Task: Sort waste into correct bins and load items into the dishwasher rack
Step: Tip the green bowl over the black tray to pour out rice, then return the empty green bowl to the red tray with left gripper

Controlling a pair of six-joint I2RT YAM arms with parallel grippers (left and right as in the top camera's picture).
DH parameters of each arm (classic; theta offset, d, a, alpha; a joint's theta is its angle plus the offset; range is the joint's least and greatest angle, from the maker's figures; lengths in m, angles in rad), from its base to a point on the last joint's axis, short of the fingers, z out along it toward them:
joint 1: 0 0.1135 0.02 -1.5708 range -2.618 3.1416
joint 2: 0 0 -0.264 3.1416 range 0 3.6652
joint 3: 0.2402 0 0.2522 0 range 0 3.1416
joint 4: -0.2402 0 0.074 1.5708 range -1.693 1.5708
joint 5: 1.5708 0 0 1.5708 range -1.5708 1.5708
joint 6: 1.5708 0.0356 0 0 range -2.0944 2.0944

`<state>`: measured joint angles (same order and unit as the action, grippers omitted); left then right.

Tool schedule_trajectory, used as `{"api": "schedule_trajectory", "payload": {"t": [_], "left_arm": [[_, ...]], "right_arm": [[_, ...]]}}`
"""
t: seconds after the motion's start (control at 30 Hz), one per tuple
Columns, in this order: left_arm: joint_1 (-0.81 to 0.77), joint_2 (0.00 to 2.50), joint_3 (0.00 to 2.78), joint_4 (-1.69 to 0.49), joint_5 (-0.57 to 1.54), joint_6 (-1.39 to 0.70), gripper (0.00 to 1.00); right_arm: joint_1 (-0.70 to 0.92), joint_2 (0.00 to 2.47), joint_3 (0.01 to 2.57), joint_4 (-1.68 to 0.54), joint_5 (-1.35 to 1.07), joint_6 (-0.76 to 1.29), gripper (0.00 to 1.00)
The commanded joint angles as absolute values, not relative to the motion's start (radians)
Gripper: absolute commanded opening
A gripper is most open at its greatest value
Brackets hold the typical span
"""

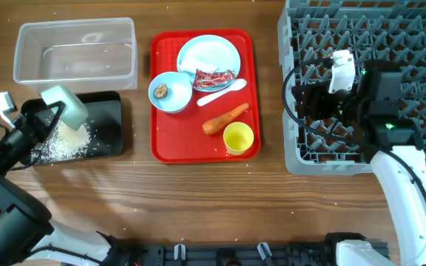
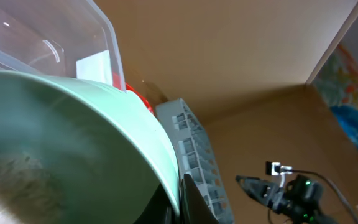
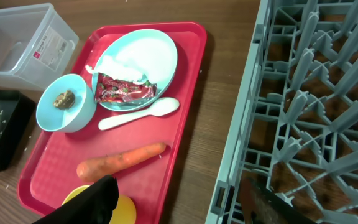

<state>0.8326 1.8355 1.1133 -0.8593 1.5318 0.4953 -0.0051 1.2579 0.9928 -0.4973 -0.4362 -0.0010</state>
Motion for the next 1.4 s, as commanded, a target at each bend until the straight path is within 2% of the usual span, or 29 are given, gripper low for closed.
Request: {"api": "schedule_trajectory", "payload": {"t": [0.0,0.17,0.27,0.6,0.67,0.77,0.93,1.03,1.13,1.23,1.37], "left_arm": [[0.834,1.833,1.113,-0.889,1.578,0.482,0.04],[0.834,1.813,1.121,-0.891,1.578,0.406,0.04],[0.838,1.795,1.121,-0.76,1.578,0.323,0.04],[0.793,1.699,1.121,-0.797,1.52,0.278,0.04],[0.685,1.614,1.126,-0.796,1.421,0.252,0.04],[0.446,1.51,1.134,-0.784,1.139,0.188,0.04],[-0.103,1.498,1.133,-0.754,0.55,-0.009,0.04],[-0.355,1.555,1.133,-0.762,0.175,-0.108,0.04],[-0.517,1.649,1.133,-0.747,-0.003,-0.113,0.04],[-0.581,1.73,1.133,-0.738,-0.126,-0.123,0.04],[-0.579,1.747,1.138,-0.748,-0.129,-0.12,0.79]], "right_arm": [[-0.003,1.267,1.008,-0.508,-0.426,0.003,0.66],[-0.003,1.267,1.008,-0.517,-0.426,0.003,0.66],[-0.003,1.267,1.008,-0.518,-0.426,0.004,0.66],[-0.003,1.267,1.008,-0.524,-0.426,0.004,0.66],[-0.003,1.267,1.008,-0.511,-0.426,0.006,0.66],[-0.003,1.267,1.008,-0.5,-0.426,0.011,0.66],[-0.003,1.267,1.008,-0.5,-0.426,0.01,0.66],[-0.003,1.267,1.008,-0.499,-0.426,0.007,0.67],[-0.003,1.267,1.008,-0.499,-0.426,0.007,0.66],[-0.003,1.267,1.008,-0.502,-0.426,0.007,0.67],[-0.003,1.268,1.008,-0.505,-0.425,0.002,0.67]]}}
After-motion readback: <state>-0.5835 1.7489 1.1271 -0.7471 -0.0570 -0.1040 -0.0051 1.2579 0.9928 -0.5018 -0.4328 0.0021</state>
